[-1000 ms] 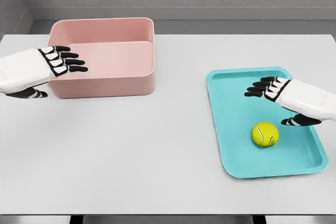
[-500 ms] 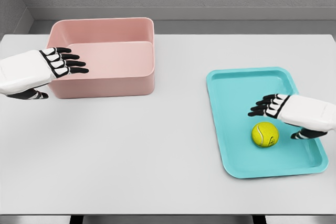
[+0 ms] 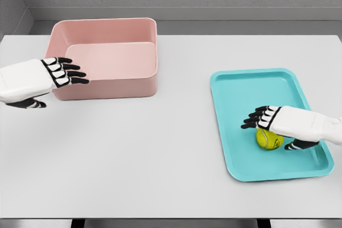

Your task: Put the tennis from the blue tray into the pink basket with both arms

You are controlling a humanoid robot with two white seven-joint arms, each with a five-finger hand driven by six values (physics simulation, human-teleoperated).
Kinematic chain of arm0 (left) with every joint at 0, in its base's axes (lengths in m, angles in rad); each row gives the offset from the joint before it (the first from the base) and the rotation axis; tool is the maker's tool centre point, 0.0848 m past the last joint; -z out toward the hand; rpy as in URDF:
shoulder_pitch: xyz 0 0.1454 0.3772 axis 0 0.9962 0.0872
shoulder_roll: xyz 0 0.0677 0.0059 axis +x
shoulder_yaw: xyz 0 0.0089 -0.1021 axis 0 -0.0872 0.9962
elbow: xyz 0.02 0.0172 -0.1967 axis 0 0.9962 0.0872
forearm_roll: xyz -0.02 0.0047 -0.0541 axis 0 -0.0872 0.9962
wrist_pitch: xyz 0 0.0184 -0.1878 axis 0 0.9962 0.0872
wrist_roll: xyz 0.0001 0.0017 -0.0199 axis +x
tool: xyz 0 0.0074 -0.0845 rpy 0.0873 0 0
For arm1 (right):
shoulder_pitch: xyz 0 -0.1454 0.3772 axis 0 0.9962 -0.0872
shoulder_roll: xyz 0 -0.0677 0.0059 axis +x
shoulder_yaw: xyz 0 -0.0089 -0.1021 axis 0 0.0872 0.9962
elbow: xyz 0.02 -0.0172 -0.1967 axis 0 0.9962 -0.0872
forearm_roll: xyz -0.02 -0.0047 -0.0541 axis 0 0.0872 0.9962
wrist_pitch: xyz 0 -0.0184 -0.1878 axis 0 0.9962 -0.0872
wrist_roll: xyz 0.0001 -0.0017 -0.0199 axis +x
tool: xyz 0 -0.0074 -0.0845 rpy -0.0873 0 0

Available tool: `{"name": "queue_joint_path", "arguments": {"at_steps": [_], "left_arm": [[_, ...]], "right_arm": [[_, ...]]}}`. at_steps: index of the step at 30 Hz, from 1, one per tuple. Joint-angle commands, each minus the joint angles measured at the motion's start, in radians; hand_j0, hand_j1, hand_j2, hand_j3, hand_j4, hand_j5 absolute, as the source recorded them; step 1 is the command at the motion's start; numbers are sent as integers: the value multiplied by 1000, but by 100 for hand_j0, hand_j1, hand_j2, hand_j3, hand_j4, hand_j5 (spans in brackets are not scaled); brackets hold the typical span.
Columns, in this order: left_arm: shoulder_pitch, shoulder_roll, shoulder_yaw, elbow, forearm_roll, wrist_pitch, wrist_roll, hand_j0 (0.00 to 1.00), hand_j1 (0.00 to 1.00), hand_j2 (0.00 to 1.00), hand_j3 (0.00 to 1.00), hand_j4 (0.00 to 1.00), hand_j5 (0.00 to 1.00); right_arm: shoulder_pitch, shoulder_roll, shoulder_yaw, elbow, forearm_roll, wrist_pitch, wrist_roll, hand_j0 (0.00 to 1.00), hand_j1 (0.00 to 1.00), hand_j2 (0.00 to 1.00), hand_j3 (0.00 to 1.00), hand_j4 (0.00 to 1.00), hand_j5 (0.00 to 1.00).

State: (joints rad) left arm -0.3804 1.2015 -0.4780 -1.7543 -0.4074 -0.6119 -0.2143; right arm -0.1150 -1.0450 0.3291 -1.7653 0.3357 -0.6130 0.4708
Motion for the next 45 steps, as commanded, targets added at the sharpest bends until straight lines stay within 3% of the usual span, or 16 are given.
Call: {"name": "queue_joint_path", "arguments": {"at_steps": [1, 4, 12, 21, 32, 34, 45], "left_arm": [[0, 24, -10, -5, 7, 1, -22, 100, 100, 100, 100, 100, 100], [0, 26, -19, -5, 9, 1, -22, 100, 100, 100, 100, 100, 100], [-11, -76, -22, -4, -45, 1, -36, 100, 100, 100, 100, 100, 100], [-41, -77, -22, 13, -53, 1, -36, 100, 100, 100, 100, 100, 100], [-41, -76, -24, 21, -54, 1, -36, 100, 100, 100, 100, 100, 100], [-41, -76, -24, 22, -54, 1, -36, 100, 100, 100, 100, 100, 100], [-40, -74, -24, 21, -51, 1, -36, 100, 100, 100, 100, 100, 100]], "right_arm": [[0, 6, 5, 0, 8, 2, 0, 100, 100, 100, 100, 100, 100], [-3, 28, 16, 1, 37, 2, 0, 100, 100, 100, 100, 100, 100], [-3, 29, 33, 9, 58, 2, 2, 100, 100, 100, 100, 100, 100], [-15, 57, 33, 41, 80, 2, 3, 100, 100, 100, 100, 100, 100], [-17, 59, 33, 41, 83, 2, 35, 83, 83, 83, 83, 83, 83], [-17, 59, 33, 43, 80, 2, 80, 81, 81, 81, 81, 81, 81], [-18, 59, 33, 41, 80, 2, 83, 72, 72, 72, 72, 72, 72]]}}
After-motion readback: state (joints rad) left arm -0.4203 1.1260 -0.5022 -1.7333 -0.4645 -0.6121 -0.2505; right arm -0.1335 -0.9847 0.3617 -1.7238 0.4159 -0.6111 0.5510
